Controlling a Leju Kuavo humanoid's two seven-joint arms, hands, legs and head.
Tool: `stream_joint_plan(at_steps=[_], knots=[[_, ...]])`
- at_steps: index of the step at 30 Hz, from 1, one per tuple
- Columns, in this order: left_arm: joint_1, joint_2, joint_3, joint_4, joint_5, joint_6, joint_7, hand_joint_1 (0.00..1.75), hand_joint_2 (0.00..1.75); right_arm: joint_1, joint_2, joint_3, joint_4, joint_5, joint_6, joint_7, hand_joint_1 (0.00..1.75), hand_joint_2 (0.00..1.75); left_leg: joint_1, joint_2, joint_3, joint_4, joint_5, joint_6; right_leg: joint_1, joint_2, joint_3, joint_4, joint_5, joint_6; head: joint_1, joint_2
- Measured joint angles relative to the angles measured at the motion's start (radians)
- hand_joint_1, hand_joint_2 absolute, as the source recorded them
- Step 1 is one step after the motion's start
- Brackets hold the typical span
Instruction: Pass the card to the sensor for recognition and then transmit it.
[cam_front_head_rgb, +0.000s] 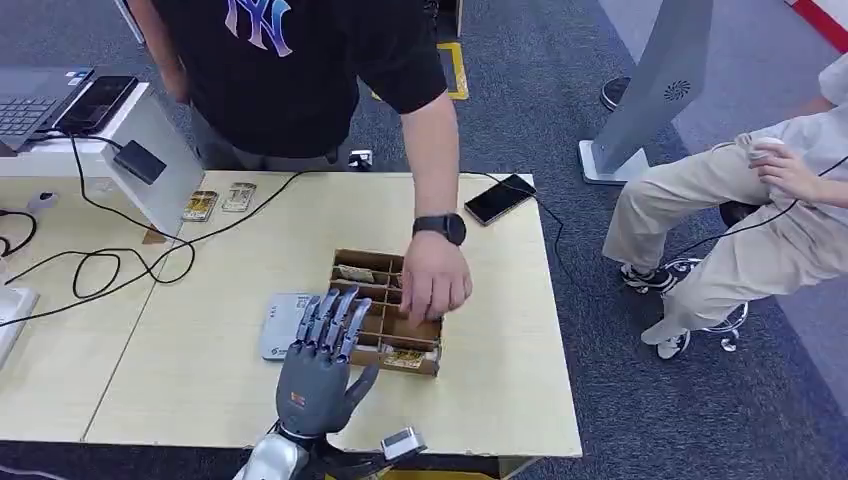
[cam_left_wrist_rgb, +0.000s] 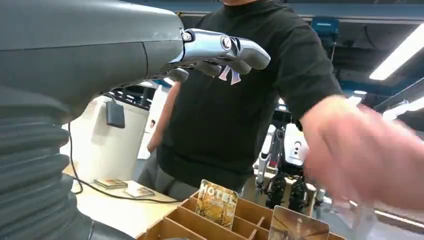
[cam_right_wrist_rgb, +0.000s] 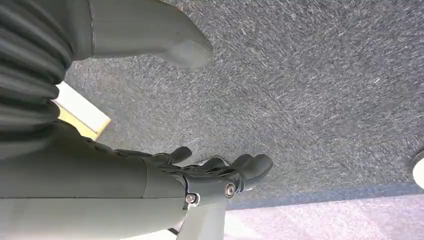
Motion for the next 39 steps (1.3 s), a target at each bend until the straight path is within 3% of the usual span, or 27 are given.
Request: stream_joint_plan(at_steps=[6, 11, 18, 39], knots=[[0.008, -0.027, 0.050, 0.002, -0.001, 0.000, -0.017, 0.00, 1.75, 0.000, 0.000, 0.000, -0.003, -0.002, 0.000, 0.005, 0.00, 1.75, 0.000, 0.000, 0.000, 0.000, 0.000, 0.000, 0.000, 0.000, 0.000, 0.000, 0.000, 0.000, 0.000, 0.000], [0.008, -0.033, 0.069, 0.018, -0.001, 0.000, 0.024, 0.00, 1.75, 0.000, 0.002, 0.000, -0.011, -0.017, 0.000, 0.008, 0.00, 1.75, 0.000, 0.000, 0.000, 0.000, 0.000, 0.000, 0.000, 0.000, 0.000, 0.000, 0.000, 0.000, 0.000, 0.000], [0.009, -0.049, 0.101, 0.034, 0.001, 0.000, 0.026, 0.00, 1.75, 0.000, 0.005, 0.000, -0.028, -0.037, 0.000, 0.003, 0.00, 1.75, 0.000, 0.000, 0.000, 0.000, 0.000, 0.000, 0.000, 0.000, 0.000, 0.000, 0.000, 0.000, 0.000, 0.000], [0.006, -0.047, 0.122, 0.128, -0.002, 0.000, 0.030, 0.00, 1.75, 0.000, 0.007, 0.000, -0.034, -0.039, 0.000, -0.005, 0.00, 1.75, 0.000, 0.000, 0.000, 0.000, 0.000, 0.000, 0.000, 0.000, 0.000, 0.000, 0.000, 0.000, 0.000, 0.000]])
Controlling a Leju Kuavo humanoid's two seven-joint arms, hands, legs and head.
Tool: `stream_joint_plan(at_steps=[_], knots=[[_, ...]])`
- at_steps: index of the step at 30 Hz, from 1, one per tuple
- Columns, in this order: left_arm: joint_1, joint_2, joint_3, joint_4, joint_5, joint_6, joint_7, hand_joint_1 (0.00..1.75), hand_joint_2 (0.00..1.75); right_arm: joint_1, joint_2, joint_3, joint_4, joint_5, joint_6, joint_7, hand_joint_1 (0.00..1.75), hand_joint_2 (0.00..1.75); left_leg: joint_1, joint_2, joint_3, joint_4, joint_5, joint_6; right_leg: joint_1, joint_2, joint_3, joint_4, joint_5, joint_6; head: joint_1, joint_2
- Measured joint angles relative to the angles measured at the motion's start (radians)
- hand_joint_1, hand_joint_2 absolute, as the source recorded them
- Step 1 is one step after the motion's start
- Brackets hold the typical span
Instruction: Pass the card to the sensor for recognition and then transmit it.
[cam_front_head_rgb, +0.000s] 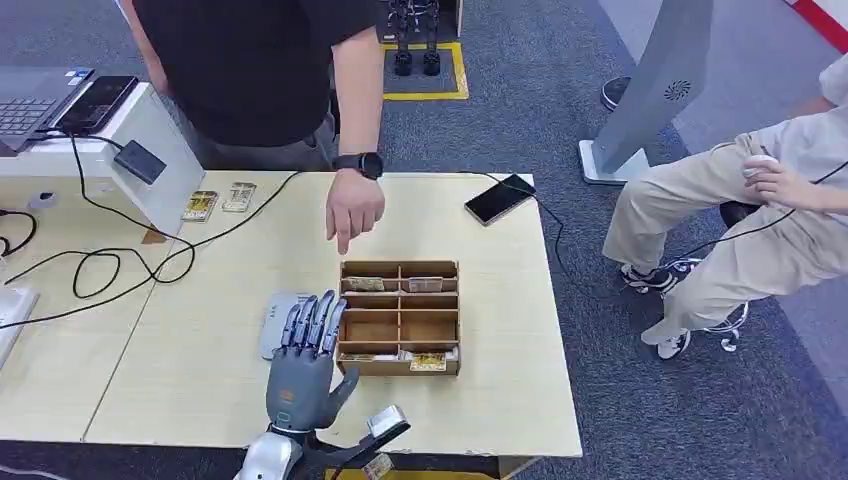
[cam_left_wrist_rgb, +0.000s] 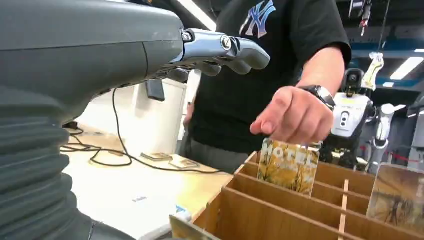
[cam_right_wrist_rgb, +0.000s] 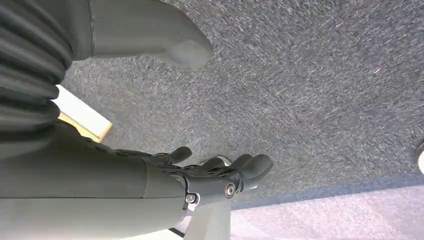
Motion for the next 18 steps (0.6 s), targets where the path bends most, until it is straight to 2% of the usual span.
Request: stream_joint_plan(at_steps=[18], knots=[[-0.001, 0.000, 0.000, 0.031, 0.000, 0.000, 0.000, 0.00, 1.75, 0.000, 0.000, 0.000, 0.000, 0.000, 0.000, -0.001, 0.00, 1.75, 0.000, 0.000, 0.000, 0.000, 0.000, 0.000, 0.000, 0.000, 0.000, 0.000, 0.000, 0.000, 0.000, 0.000]])
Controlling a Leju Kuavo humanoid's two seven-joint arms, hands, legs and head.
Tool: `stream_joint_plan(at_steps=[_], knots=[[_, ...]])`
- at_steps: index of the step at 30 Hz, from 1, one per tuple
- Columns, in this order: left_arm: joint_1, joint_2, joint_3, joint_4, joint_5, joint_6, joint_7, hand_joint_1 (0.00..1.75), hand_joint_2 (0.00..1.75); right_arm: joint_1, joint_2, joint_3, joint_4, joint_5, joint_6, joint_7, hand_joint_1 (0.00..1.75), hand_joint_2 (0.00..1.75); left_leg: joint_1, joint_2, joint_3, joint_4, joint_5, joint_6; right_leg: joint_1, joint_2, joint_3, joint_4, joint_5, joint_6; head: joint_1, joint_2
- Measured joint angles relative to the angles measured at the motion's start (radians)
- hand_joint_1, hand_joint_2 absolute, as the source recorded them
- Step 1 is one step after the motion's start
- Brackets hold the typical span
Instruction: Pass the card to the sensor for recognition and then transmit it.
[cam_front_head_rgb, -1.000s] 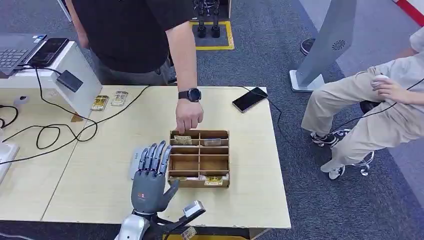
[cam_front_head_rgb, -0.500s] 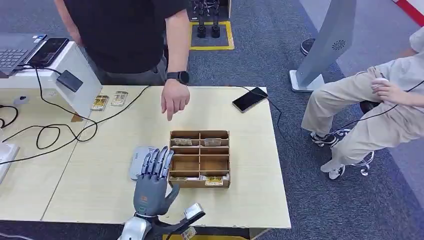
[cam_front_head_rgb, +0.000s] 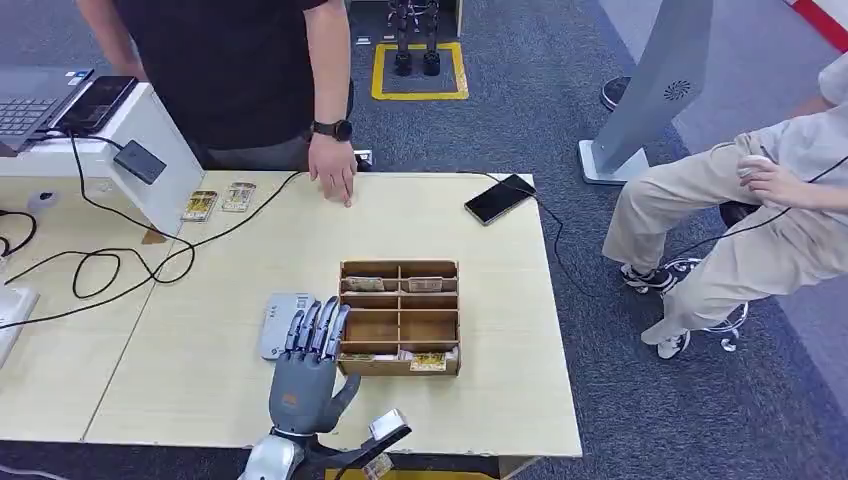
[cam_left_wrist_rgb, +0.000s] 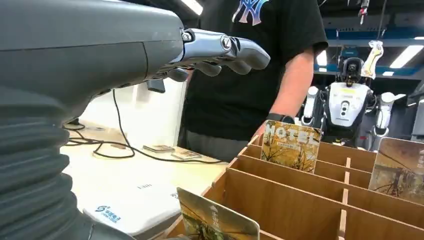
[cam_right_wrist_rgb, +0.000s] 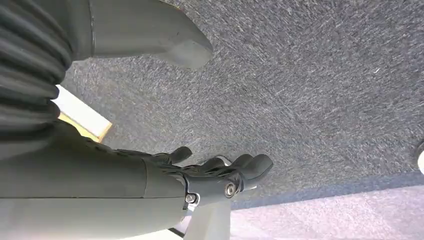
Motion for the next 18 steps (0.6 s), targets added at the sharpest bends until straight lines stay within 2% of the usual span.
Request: stream_joint_plan(at_steps=[9, 15, 18], knots=[[-0.011, 0.005, 0.000, 0.037, 0.002, 0.000, -0.001, 0.00, 1.75, 0.000, 0.000, 0.000, 0.000, 0.004, 0.000, -0.001, 0.00, 1.75, 0.000, 0.000, 0.000, 0.000, 0.000, 0.000, 0.000, 0.000, 0.000, 0.000, 0.000, 0.000, 0.000, 0.000], [-0.014, 0.010, 0.000, 0.076, 0.006, 0.000, -0.031, 0.00, 1.75, 0.000, 0.000, 0.000, 0.000, 0.006, 0.000, -0.002, 0.00, 1.75, 0.000, 0.000, 0.000, 0.000, 0.000, 0.000, 0.000, 0.000, 0.000, 0.000, 0.000, 0.000, 0.000, 0.000], [-0.028, 0.008, -0.003, 0.125, 0.006, 0.000, -0.043, 0.00, 1.75, 0.000, 0.000, 0.000, 0.003, 0.018, 0.000, -0.008, 0.00, 1.75, 0.000, 0.000, 0.000, 0.000, 0.000, 0.000, 0.000, 0.000, 0.000, 0.000, 0.000, 0.000, 0.000, 0.000]])
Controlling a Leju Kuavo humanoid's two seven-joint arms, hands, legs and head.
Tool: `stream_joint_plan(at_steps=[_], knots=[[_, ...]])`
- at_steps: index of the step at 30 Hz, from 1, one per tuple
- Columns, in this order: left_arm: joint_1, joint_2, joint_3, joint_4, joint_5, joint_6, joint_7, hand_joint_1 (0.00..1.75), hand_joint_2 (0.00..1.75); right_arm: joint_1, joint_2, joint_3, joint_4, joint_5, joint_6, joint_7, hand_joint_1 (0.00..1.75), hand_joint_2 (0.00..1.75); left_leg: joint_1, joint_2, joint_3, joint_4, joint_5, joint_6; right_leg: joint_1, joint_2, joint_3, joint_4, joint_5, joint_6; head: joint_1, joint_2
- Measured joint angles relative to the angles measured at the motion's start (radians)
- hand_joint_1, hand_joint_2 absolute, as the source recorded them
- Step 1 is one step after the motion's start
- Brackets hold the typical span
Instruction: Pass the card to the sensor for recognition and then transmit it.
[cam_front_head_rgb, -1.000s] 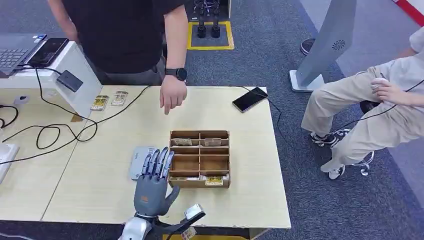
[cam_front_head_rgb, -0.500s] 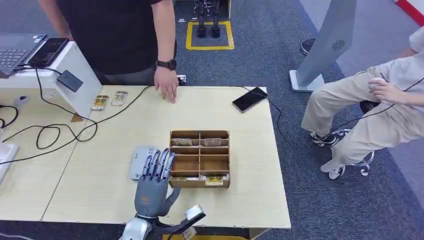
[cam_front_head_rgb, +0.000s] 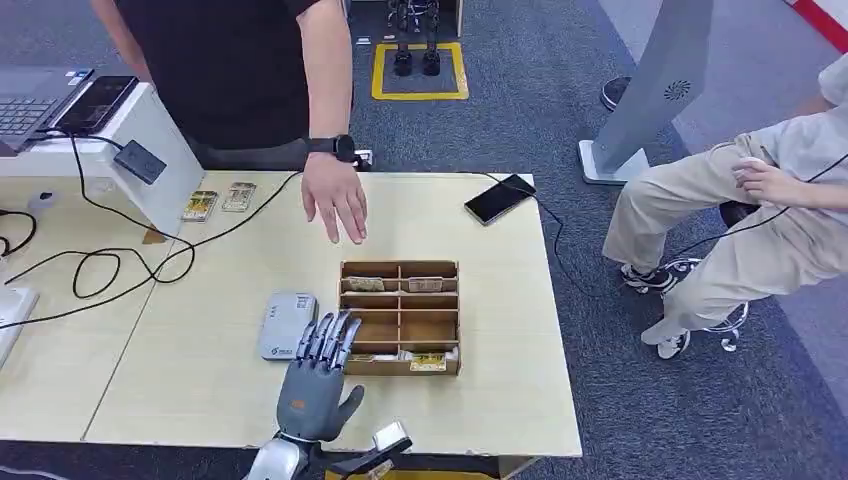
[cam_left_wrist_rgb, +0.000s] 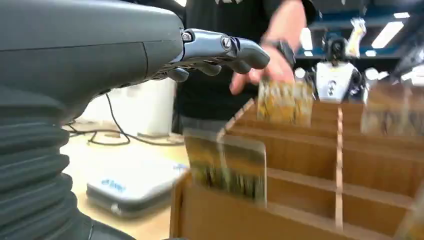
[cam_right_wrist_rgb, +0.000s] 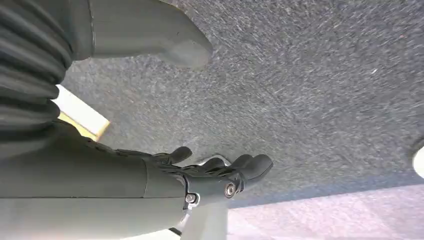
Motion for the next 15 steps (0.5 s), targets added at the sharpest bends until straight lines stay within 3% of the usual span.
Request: stream_joint_plan(at_steps=[14, 15], knots=[[-0.067, -0.019, -0.037, 0.197, 0.002, 0.008, 0.012, 0.00, 1.75, 0.000, 0.000, 0.000, 0.008, 0.003, 0.000, -0.005, 0.00, 1.75, 0.000, 0.000, 0.000, 0.000, 0.000, 0.000, 0.000, 0.000, 0.000, 0.000, 0.000, 0.000, 0.000, 0.000], [-0.069, -0.019, -0.039, 0.201, 0.001, 0.008, 0.021, 1.50, 1.75, 0.000, 0.000, 0.000, 0.009, 0.002, 0.000, -0.006, 0.00, 1.75, 0.000, 0.000, 0.000, 0.000, 0.000, 0.000, 0.000, 0.000, 0.000, 0.000, 0.000, 0.000, 0.000, 0.000]])
